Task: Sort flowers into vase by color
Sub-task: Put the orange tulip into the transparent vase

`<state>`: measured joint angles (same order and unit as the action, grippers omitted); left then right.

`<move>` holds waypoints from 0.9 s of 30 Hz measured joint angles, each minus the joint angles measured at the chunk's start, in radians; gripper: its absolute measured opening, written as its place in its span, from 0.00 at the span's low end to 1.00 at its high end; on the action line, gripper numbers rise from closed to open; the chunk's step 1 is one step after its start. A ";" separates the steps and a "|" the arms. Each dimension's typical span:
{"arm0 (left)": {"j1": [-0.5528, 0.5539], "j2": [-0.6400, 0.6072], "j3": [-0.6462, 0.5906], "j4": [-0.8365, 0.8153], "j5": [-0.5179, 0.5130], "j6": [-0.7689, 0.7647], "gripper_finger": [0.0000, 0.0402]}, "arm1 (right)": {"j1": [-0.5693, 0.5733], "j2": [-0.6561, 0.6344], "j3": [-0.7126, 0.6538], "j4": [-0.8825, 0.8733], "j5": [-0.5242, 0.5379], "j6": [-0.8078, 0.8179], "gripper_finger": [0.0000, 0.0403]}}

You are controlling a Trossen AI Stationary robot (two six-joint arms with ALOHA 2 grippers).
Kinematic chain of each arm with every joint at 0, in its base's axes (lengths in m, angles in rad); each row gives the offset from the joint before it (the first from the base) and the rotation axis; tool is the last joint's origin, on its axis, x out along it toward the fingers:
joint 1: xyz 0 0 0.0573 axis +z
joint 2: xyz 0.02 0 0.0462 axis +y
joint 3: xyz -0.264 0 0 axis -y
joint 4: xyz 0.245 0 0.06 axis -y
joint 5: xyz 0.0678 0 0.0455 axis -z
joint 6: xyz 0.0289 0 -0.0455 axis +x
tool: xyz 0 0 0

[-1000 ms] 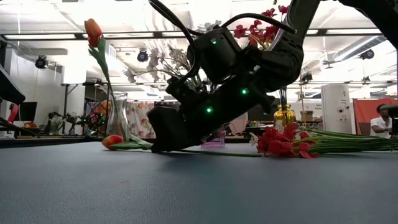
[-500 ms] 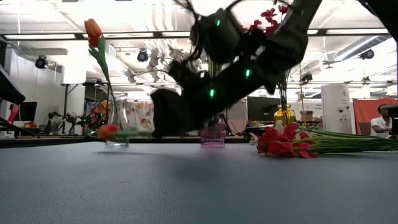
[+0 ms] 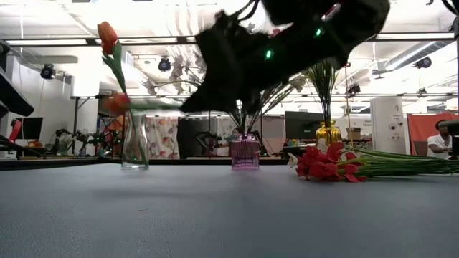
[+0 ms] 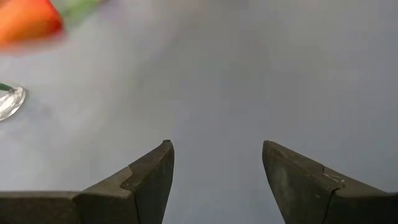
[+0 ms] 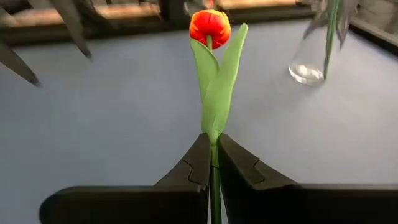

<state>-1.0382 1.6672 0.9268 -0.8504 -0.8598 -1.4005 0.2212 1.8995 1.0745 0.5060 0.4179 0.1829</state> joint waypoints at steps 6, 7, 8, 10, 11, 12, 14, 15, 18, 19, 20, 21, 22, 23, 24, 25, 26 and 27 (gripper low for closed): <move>0.000 0.000 0.000 0.001 0.004 0.000 0.57 | 0.044 -0.061 -0.038 0.064 0.001 -0.012 0.03; 0.000 0.000 -0.001 0.001 0.004 0.001 0.57 | 0.050 -0.068 -0.044 0.072 0.000 -0.017 0.03; 0.000 0.000 -0.001 0.001 0.004 0.002 0.57 | 0.055 -0.075 -0.049 0.083 0.000 -0.019 0.03; 0.000 0.000 -0.002 -0.001 0.004 0.004 0.57 | 0.062 -0.085 -0.056 0.126 0.000 -0.024 0.03; 0.000 0.000 -0.002 -0.002 0.003 0.004 0.57 | 0.065 -0.090 -0.061 0.153 0.000 -0.029 0.03; 0.000 0.000 -0.002 -0.002 -0.001 0.004 0.57 | 0.068 -0.091 -0.065 0.180 -0.002 -0.036 0.03; 0.000 0.000 -0.002 0.000 -0.038 0.004 0.57 | 0.070 -0.091 -0.066 0.243 -0.027 -0.050 0.03; 0.000 0.000 -0.002 -0.001 -0.080 0.004 0.57 | 0.071 -0.091 -0.066 0.272 -0.044 -0.058 0.03; 0.000 0.000 0.008 0.003 -0.294 0.012 0.57 | 0.072 -0.089 -0.066 0.372 -0.091 -0.082 0.03; 0.000 0.000 0.010 0.004 -0.391 0.012 0.57 | 0.073 -0.088 -0.066 0.401 -0.105 -0.092 0.03; 0.000 0.000 0.012 0.003 -0.478 0.013 0.57 | 0.072 -0.085 -0.066 0.424 -0.114 -0.099 0.03; 0.001 0.000 0.014 0.003 -0.562 0.013 0.57 | 0.072 -0.083 -0.066 0.443 -0.123 -0.109 0.03; 0.001 0.000 0.017 0.003 -0.639 0.013 0.57 | 0.074 -0.078 -0.066 0.464 -0.131 -0.123 0.03; 0.001 0.000 0.020 0.002 -0.688 0.012 0.57 | 0.074 -0.073 -0.066 0.481 -0.131 -0.132 0.03; 0.004 0.000 0.026 -0.003 -0.701 0.013 0.57 | 0.075 -0.069 -0.066 0.494 -0.131 -0.140 0.03; 0.013 0.000 0.031 -0.010 -0.703 0.017 0.57 | 0.076 -0.063 -0.066 0.512 -0.133 -0.143 0.03; 0.026 0.000 0.037 -0.016 -0.703 0.028 0.57 | 0.076 -0.057 -0.066 0.527 -0.134 -0.143 0.03; 0.041 -0.001 0.040 -0.012 -0.703 0.032 0.57 | 0.076 -0.052 -0.066 0.541 -0.134 -0.144 0.03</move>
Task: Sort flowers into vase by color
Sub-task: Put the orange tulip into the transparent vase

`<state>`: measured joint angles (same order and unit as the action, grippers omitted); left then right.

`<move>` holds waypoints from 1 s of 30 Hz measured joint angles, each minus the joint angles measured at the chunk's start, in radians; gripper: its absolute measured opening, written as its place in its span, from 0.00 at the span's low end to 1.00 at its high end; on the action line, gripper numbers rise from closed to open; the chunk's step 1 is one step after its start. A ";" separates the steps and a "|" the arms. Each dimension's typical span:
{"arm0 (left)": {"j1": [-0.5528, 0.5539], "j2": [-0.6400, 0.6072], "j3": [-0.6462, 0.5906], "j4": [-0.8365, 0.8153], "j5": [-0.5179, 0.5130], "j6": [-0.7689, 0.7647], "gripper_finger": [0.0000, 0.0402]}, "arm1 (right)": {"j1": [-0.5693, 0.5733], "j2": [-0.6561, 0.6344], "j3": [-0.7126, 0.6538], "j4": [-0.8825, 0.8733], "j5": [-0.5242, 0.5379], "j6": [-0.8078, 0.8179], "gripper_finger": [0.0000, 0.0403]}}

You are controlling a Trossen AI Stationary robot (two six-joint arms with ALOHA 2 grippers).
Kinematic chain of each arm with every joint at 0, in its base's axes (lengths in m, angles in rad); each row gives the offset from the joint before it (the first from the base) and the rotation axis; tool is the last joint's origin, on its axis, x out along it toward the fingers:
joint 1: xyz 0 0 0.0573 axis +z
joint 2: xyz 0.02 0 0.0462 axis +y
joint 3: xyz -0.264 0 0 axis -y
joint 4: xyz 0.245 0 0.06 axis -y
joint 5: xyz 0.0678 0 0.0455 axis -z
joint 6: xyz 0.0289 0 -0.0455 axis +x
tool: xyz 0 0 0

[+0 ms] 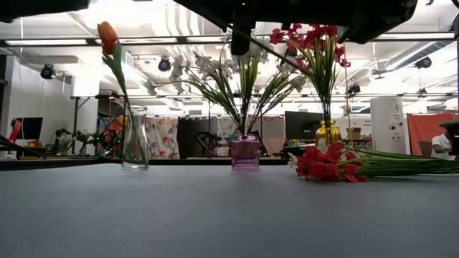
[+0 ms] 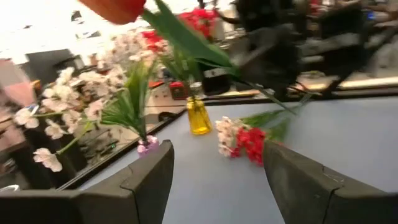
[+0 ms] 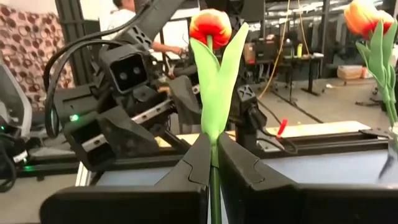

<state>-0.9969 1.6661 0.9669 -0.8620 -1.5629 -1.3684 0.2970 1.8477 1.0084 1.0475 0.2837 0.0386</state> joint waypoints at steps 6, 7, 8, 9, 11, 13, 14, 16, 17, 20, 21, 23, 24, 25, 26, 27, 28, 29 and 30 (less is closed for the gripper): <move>0.071 0.001 0.003 0.044 -0.006 -0.001 0.57 | 0.000 0.017 0.000 0.047 0.000 -0.028 0.03; 0.080 0.001 0.010 0.044 -0.006 -0.001 0.57 | 0.000 0.017 0.000 0.051 0.000 -0.033 0.03; 0.089 0.001 0.018 0.045 -0.006 0.000 0.57 | 0.000 0.017 0.000 0.052 0.000 -0.038 0.03; 0.098 0.001 0.029 0.048 -0.007 0.005 0.57 | 0.000 0.017 0.000 0.051 0.000 -0.042 0.03; 0.112 0.001 0.052 0.050 -0.009 0.043 0.57 | 0.000 0.017 0.000 0.050 0.000 -0.061 0.03; 0.125 0.001 0.076 0.062 -0.006 0.116 0.57 | 0.000 0.007 0.000 0.049 0.000 -0.082 0.03; 0.132 0.001 0.088 0.071 -0.002 0.153 0.57 | 0.000 0.000 0.000 0.049 0.000 -0.089 0.03; 0.144 0.001 0.115 0.084 0.009 0.227 0.57 | 0.001 -0.023 0.000 0.049 -0.004 -0.111 0.03; 0.151 0.001 0.129 0.087 0.021 0.270 0.57 | 0.003 -0.035 0.000 0.045 -0.005 -0.124 0.03; 0.173 0.001 0.170 0.087 0.113 0.434 0.57 | 0.010 -0.088 0.000 0.007 -0.022 -0.176 0.03; 0.182 0.001 0.185 0.088 0.163 0.499 0.57 | 0.013 -0.113 0.000 -0.019 -0.024 -0.190 0.03; 0.201 0.001 0.210 0.092 0.274 0.621 0.57 | 0.020 -0.169 0.000 -0.078 -0.025 -0.214 0.03; 0.208 0.001 0.218 0.097 0.324 0.679 0.57 | 0.024 -0.198 0.000 -0.119 -0.026 -0.225 0.03; 0.214 0.001 0.222 0.106 0.360 0.728 0.57 | 0.028 -0.226 0.000 -0.154 -0.026 -0.239 0.03; 0.219 0.001 0.227 0.123 0.388 0.779 0.57 | 0.032 -0.257 0.000 -0.194 -0.026 -0.249 0.03; 0.224 0.001 0.231 0.148 0.414 0.830 0.57 | 0.038 -0.285 0.000 -0.233 -0.026 -0.262 0.03; 0.229 0.001 0.233 0.186 0.438 0.886 0.56 | 0.043 -0.313 0.000 -0.266 -0.026 -0.272 0.03; 0.234 0.001 0.234 0.236 0.462 0.947 0.56 | 0.050 -0.340 -0.001 -0.298 -0.025 -0.283 0.03; 0.239 0.001 0.233 0.298 0.494 1.021 0.56 | 0.056 -0.367 -0.001 -0.325 -0.025 -0.292 0.03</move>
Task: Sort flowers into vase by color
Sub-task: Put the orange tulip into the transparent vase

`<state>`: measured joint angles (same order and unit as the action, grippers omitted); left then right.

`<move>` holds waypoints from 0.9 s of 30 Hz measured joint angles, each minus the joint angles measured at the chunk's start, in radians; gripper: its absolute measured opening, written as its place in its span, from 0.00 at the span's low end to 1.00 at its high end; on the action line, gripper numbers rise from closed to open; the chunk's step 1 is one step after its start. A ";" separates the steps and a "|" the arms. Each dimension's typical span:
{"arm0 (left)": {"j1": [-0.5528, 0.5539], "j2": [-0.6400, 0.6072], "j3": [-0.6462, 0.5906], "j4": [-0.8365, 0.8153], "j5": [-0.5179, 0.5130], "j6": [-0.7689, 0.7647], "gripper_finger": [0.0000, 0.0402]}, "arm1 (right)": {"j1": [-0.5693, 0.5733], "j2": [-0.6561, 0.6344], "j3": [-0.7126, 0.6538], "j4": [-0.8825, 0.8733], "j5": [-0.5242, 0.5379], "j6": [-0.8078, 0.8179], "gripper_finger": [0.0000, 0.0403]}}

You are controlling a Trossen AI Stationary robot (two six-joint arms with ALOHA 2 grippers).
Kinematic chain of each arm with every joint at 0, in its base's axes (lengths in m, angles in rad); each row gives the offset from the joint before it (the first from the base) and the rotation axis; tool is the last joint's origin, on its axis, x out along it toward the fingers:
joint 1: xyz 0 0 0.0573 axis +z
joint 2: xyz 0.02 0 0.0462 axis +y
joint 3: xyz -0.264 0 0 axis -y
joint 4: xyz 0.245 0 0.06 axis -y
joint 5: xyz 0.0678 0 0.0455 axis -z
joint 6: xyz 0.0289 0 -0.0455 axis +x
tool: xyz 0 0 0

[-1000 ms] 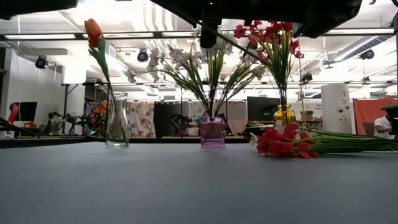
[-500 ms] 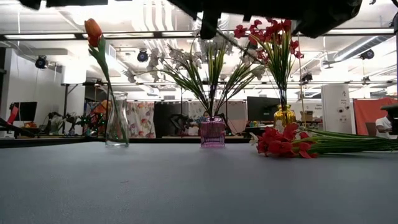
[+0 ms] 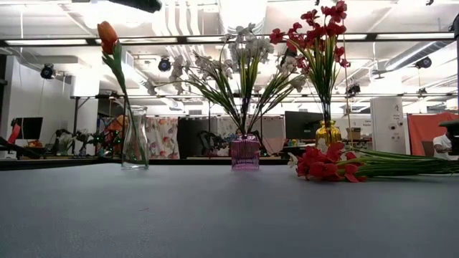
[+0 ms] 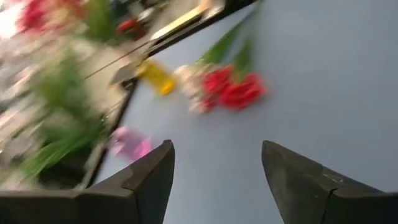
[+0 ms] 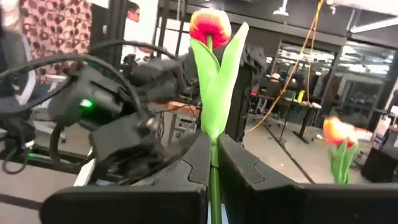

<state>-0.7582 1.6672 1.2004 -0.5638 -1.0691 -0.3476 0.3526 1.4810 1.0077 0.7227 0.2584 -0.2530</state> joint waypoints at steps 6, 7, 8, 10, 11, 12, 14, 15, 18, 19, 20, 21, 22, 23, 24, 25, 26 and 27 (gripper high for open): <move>0.045 0.000 -0.063 0.539 0.271 0.471 0.51 | 0.021 -0.096 -0.009 -0.079 -0.011 -0.010 0.03; 0.053 0.000 -0.082 0.620 0.294 0.526 0.50 | 0.021 -0.101 -0.016 -0.080 -0.030 -0.011 0.03; 0.063 0.000 -0.102 0.693 0.305 0.565 0.49 | 0.022 -0.102 -0.022 -0.080 -0.054 -0.011 0.03; 0.081 0.000 -0.148 0.821 0.310 0.611 0.48 | 0.023 -0.102 -0.042 -0.049 -0.097 -0.002 0.03; 0.090 0.000 -0.169 0.874 0.311 0.620 0.47 | 0.023 -0.102 -0.056 -0.023 -0.110 0.003 0.03; 0.098 0.000 -0.191 0.933 0.311 0.626 0.47 | 0.025 -0.102 -0.072 0.010 -0.113 0.008 0.03; 0.110 0.000 -0.238 1.054 0.311 0.634 0.46 | 0.025 -0.096 -0.109 0.081 -0.109 0.011 0.03; 0.112 0.000 -0.262 1.122 0.314 0.642 0.46 | 0.023 -0.092 -0.130 0.119 -0.104 0.010 0.03; 0.113 0.000 -0.341 1.365 0.326 0.683 0.46 | 0.022 -0.063 -0.188 0.251 -0.101 0.015 0.03; 0.113 0.000 -0.367 1.450 0.328 0.696 0.46 | 0.022 -0.054 -0.205 0.289 -0.101 0.015 0.03; 0.112 0.000 -0.391 1.526 0.328 0.708 0.46 | 0.023 -0.041 -0.215 0.331 -0.101 0.015 0.03; 0.112 0.000 -0.415 1.596 0.329 0.716 0.46 | 0.023 -0.027 -0.222 0.368 -0.101 0.018 0.03; 0.114 0.000 -0.437 1.657 0.329 0.723 0.46 | 0.023 -0.012 -0.227 0.394 -0.101 0.018 0.03; 0.116 0.000 -0.453 1.704 0.330 0.725 0.46 | 0.023 0.007 -0.228 0.418 -0.101 0.017 0.03; 0.119 0.000 -0.466 1.739 0.336 0.726 0.46 | 0.022 0.030 -0.227 0.446 -0.101 0.017 0.03; 0.122 0.000 -0.477 1.762 0.347 0.727 0.46 | 0.022 0.054 -0.226 0.473 -0.101 0.016 0.03; 0.125 0.000 -0.483 1.778 0.361 0.728 0.46 | 0.022 0.082 -0.222 0.506 -0.101 0.014 0.03; 0.128 0.000 -0.486 1.786 0.379 0.728 0.46 | 0.022 0.109 -0.216 0.539 -0.101 0.006 0.03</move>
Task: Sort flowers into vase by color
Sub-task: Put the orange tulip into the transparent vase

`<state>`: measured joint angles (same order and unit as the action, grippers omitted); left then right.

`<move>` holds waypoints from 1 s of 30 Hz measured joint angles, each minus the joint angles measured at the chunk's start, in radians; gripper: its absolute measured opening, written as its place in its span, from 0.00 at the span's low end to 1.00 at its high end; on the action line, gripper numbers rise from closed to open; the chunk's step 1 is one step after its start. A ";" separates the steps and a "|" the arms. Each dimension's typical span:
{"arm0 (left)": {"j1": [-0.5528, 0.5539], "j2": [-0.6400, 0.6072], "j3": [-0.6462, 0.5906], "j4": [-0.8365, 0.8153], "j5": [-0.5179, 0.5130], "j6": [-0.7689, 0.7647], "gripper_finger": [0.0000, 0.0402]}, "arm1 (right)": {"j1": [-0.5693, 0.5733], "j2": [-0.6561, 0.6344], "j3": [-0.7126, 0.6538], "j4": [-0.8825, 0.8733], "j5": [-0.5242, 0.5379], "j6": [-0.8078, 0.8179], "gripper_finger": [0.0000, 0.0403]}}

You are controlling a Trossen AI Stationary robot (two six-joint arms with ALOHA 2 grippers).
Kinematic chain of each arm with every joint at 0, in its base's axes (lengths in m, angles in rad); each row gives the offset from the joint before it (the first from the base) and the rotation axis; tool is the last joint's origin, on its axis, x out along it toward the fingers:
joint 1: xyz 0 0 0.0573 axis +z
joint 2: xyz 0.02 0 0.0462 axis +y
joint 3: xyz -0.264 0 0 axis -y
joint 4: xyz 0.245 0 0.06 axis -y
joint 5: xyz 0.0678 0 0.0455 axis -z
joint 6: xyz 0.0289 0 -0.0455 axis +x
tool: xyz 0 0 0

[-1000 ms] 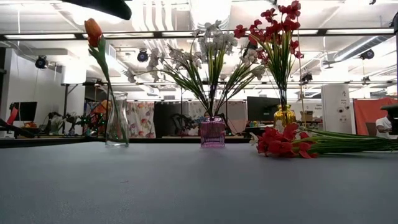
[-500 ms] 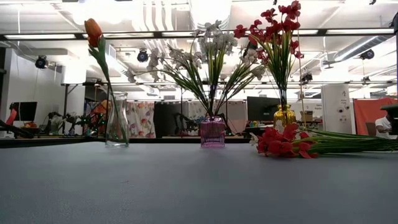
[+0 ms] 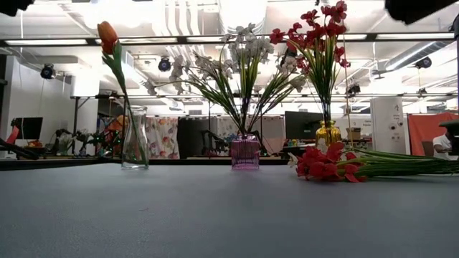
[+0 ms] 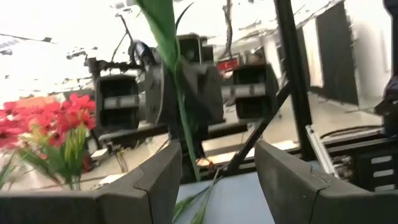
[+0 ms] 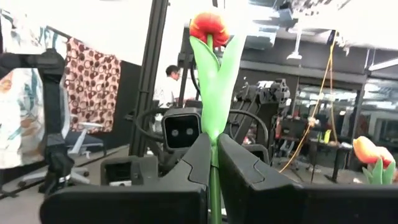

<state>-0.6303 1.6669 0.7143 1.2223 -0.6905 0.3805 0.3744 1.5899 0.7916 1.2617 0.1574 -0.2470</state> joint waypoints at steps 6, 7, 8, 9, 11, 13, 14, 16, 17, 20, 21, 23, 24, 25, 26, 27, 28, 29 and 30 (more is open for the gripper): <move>0.012 0.000 0.004 0.063 0.048 0.017 0.46 | -0.002 0.122 0.044 0.111 0.002 -0.071 0.03; 0.013 0.000 0.006 0.073 0.048 0.021 0.46 | -0.002 0.133 0.053 0.109 0.002 -0.082 0.03; 0.015 0.000 0.006 0.080 0.046 0.024 0.46 | -0.002 0.143 0.060 0.107 0.002 -0.086 0.03; 0.017 0.000 0.006 0.083 0.046 0.025 0.46 | -0.002 0.154 0.070 0.110 0.005 -0.086 0.03; 0.020 0.000 0.006 0.093 0.041 0.024 0.47 | -0.002 0.162 0.079 0.105 0.034 -0.093 0.03; 0.020 0.000 0.007 0.108 0.004 0.023 0.49 | -0.002 0.165 0.085 0.099 0.049 -0.103 0.03; 0.020 0.000 0.006 0.119 -0.020 0.023 0.51 | -0.002 0.165 0.085 0.099 0.050 -0.103 0.03; 0.020 0.000 0.004 0.142 -0.041 0.024 0.54 | -0.002 0.165 0.085 0.098 0.052 -0.104 0.03; 0.020 0.000 0.004 0.149 -0.038 0.031 0.56 | -0.002 0.165 0.085 0.097 0.052 -0.105 0.03; 0.023 0.000 0.015 0.149 -0.002 0.056 0.60 | -0.002 0.165 0.085 0.094 0.053 -0.105 0.03; 0.025 0.000 0.021 0.150 0.005 0.058 0.60 | -0.002 0.164 0.084 0.089 0.053 -0.105 0.03; 0.034 0.000 0.032 0.150 0.013 0.060 0.61 | -0.002 0.164 0.084 0.080 0.054 -0.105 0.03; 0.038 0.000 0.036 0.149 0.013 0.060 0.61 | -0.002 0.164 0.084 0.080 0.054 -0.105 0.03; 0.042 0.000 0.040 0.148 0.017 0.060 0.61 | -0.002 0.164 0.084 0.080 0.055 -0.104 0.03; 0.047 0.000 0.042 0.147 0.026 0.060 0.61 | -0.002 0.164 0.084 0.081 0.056 -0.103 0.03; 0.049 0.000 0.044 0.147 0.027 0.060 0.60 | -0.002 0.164 0.084 0.081 0.056 -0.103 0.03; 0.052 0.000 0.045 0.147 0.028 0.060 0.59 | -0.002 0.164 0.084 0.081 0.056 -0.103 0.03; 0.053 0.000 0.045 0.147 0.028 0.060 0.58 | -0.002 0.164 0.084 0.081 0.056 -0.103 0.03; 0.053 0.000 0.045 0.146 0.028 0.060 0.57 | -0.002 0.164 0.084 0.081 0.056 -0.103 0.03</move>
<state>-0.5777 1.6669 0.7589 1.3685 -0.6624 0.4404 0.3725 1.7542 0.8761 1.3426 0.2131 -0.3496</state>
